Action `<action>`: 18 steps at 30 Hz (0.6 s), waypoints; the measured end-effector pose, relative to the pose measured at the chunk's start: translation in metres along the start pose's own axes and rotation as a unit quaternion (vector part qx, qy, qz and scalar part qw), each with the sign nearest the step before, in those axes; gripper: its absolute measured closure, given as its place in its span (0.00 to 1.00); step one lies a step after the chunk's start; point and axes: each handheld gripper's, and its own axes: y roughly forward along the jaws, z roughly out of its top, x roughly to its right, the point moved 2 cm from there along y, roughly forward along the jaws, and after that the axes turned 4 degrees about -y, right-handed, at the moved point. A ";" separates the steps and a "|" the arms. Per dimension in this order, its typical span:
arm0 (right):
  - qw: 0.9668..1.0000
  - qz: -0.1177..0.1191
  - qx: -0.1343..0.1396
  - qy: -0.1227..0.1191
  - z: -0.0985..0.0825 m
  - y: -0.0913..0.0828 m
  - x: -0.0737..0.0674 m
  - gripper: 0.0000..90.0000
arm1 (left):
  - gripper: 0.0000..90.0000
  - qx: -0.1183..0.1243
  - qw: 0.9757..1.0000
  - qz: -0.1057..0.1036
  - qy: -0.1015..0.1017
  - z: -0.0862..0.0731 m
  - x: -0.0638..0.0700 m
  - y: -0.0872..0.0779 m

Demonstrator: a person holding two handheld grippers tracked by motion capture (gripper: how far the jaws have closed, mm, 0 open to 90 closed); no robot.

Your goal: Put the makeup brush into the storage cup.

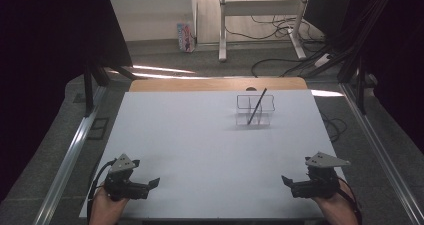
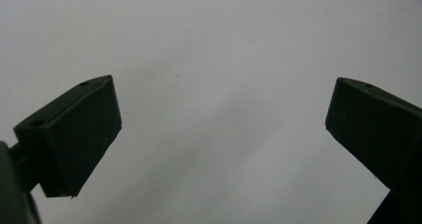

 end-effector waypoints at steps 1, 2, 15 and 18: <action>1.000 0.000 0.000 0.000 0.000 0.000 0.000 0.00 | 0.02 0.000 1.000 0.000 0.000 0.000 0.000 0.000; 1.000 -0.004 -0.004 0.001 -0.002 -0.001 0.001 0.00 | 0.02 0.000 1.000 0.000 0.000 0.000 0.000 0.000; 1.000 -0.018 -0.019 -0.003 -0.016 -0.007 0.003 0.00 | 0.02 -0.001 1.000 -0.001 0.002 0.000 0.000 0.001; 1.000 -0.019 -0.022 -0.002 -0.019 -0.009 0.004 0.00 | 0.02 -0.001 1.000 -0.001 0.002 0.000 0.000 0.001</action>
